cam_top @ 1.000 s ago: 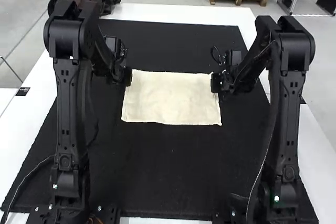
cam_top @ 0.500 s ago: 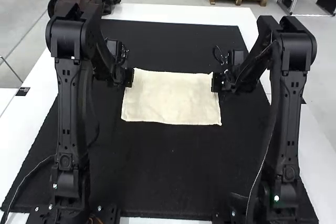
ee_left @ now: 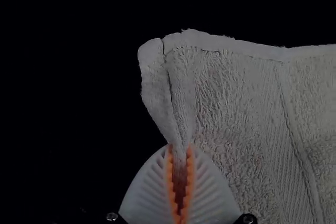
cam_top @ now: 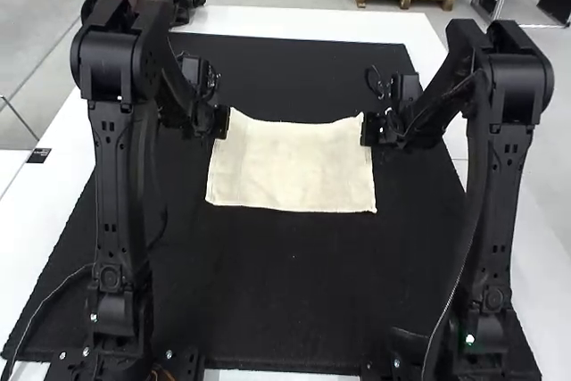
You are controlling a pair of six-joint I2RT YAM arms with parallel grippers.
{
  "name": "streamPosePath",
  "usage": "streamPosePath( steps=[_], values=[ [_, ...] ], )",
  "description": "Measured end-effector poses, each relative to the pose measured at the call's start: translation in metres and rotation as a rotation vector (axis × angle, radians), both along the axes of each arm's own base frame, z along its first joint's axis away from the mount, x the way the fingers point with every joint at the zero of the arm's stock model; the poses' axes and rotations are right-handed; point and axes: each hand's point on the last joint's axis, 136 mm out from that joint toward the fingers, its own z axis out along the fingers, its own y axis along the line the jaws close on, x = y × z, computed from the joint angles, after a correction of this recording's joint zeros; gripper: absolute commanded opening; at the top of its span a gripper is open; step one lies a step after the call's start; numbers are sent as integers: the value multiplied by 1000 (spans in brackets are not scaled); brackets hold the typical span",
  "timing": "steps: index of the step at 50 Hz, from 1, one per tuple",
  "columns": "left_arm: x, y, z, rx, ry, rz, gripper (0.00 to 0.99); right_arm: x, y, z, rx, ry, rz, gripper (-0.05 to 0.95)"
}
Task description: Fold the towel.
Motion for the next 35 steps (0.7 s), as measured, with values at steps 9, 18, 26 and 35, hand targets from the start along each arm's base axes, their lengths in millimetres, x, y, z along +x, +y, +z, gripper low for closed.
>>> streamPosePath(
  steps=[9, 18, 26, 35],
  values=[
    [-3, -2, 6, -11, 8, -6, 26, -3, -5, 12, 12, -10, -1, -25],
    [-16, -3, -1, -16, 36, -12, 26, -13, -14, 10, 22, 8, -8, -25],
    [-26, -4, 4, -22, 35, -18, 26, -26, -17, 17, 38, 10, -1, -25],
    [-34, -4, 18, -25, 13, -23, 26, -37, -15, 22, 48, 17, 14, -25]
  ],
)
